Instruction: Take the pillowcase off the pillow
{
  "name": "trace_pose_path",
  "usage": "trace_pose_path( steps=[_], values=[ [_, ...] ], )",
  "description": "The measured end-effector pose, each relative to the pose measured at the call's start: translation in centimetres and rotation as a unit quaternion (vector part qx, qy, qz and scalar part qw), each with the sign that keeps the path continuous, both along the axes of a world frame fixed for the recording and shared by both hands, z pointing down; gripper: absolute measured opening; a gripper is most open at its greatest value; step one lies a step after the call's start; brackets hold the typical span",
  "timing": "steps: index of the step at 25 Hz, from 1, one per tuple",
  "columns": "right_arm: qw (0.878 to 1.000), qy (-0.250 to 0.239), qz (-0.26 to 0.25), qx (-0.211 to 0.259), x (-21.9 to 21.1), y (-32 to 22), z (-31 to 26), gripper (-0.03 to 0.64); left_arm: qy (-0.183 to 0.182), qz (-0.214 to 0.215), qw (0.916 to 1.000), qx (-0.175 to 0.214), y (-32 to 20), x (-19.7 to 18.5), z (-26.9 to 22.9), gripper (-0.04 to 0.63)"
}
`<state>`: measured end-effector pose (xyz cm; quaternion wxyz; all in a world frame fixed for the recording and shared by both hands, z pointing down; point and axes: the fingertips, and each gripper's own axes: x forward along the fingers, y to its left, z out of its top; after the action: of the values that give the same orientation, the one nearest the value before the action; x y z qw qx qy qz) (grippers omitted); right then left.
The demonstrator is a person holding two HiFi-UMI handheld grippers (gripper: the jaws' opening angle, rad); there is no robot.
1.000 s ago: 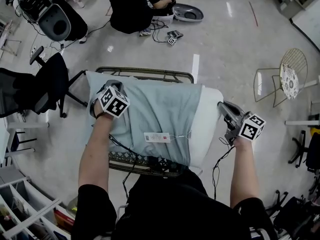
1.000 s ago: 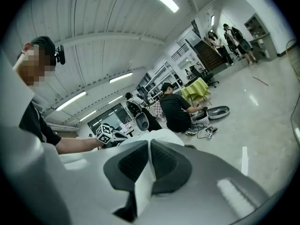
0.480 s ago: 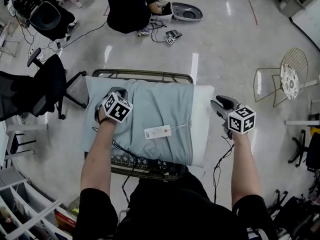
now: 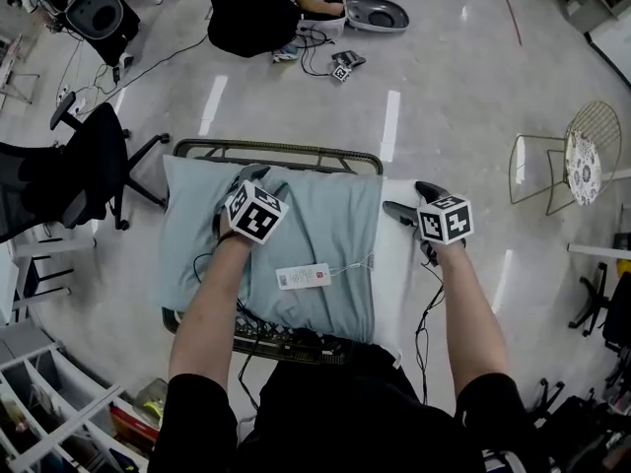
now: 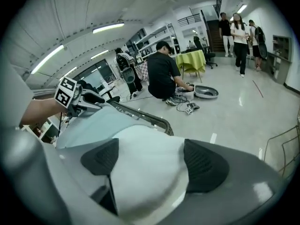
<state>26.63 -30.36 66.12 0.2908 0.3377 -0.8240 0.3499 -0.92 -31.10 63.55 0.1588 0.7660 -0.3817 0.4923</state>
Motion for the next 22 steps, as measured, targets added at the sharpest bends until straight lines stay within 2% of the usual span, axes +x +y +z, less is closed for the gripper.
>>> trace_pose_path(
  steps=[2, 3, 5, 7, 8, 10, 13, 17, 19, 21, 22],
  values=[
    [1.000, -0.020, -0.002, -0.023, -1.3, 0.5, 1.6, 0.435, -0.015, 0.000, 0.9997, -0.018, -0.1, 0.0, 1.6, 0.195],
    [0.999, -0.037, -0.006, -0.031, -2.0, 0.8, 1.8, 0.400, -0.017, -0.001, 0.9995, -0.026, -0.1, 0.0, 2.0, 0.181],
    [0.997, -0.071, -0.021, -0.033, -3.1, 1.5, 1.4, 0.291, -0.028, 0.004, 0.9991, -0.033, 0.0, 0.0, 2.3, 0.109],
    [0.994, -0.099, -0.031, -0.026, -3.6, 2.3, 0.2, 0.150, -0.063, 0.019, 0.9976, -0.022, 0.4, -0.5, 2.4, 0.020],
    [0.993, -0.116, -0.030, -0.024, -3.7, 2.6, -0.6, 0.106, -0.078, 0.023, 0.9966, -0.016, 0.6, -0.7, 2.3, 0.012],
    [0.987, -0.158, -0.024, -0.022, -3.3, 3.0, -2.6, 0.061, -0.094, 0.017, 0.9954, -0.004, 0.9, -1.5, 1.7, 0.009],
    [0.976, -0.214, -0.022, -0.017, -2.8, 3.9, -5.8, 0.048, -0.095, 0.001, 0.9954, 0.009, 1.7, -3.3, 0.5, 0.006],
    [0.971, -0.237, -0.026, 0.002, -2.7, 4.7, -8.7, 0.047, -0.077, -0.011, 0.9967, 0.024, 2.8, -5.3, -1.9, 0.006],
    [0.974, -0.224, -0.025, 0.014, -2.6, 4.6, -9.1, 0.053, -0.053, -0.019, 0.9981, 0.026, 3.1, -5.5, -2.8, 0.006],
    [0.983, -0.182, -0.014, 0.025, -2.4, 4.3, -8.3, 0.086, -0.036, -0.017, 0.9987, 0.032, 3.4, -5.2, -3.4, 0.008],
    [0.988, -0.153, -0.001, 0.028, -2.0, 4.2, -7.7, 0.123, -0.034, -0.013, 0.9986, 0.039, 3.7, -4.9, -3.7, 0.008]
  ],
)
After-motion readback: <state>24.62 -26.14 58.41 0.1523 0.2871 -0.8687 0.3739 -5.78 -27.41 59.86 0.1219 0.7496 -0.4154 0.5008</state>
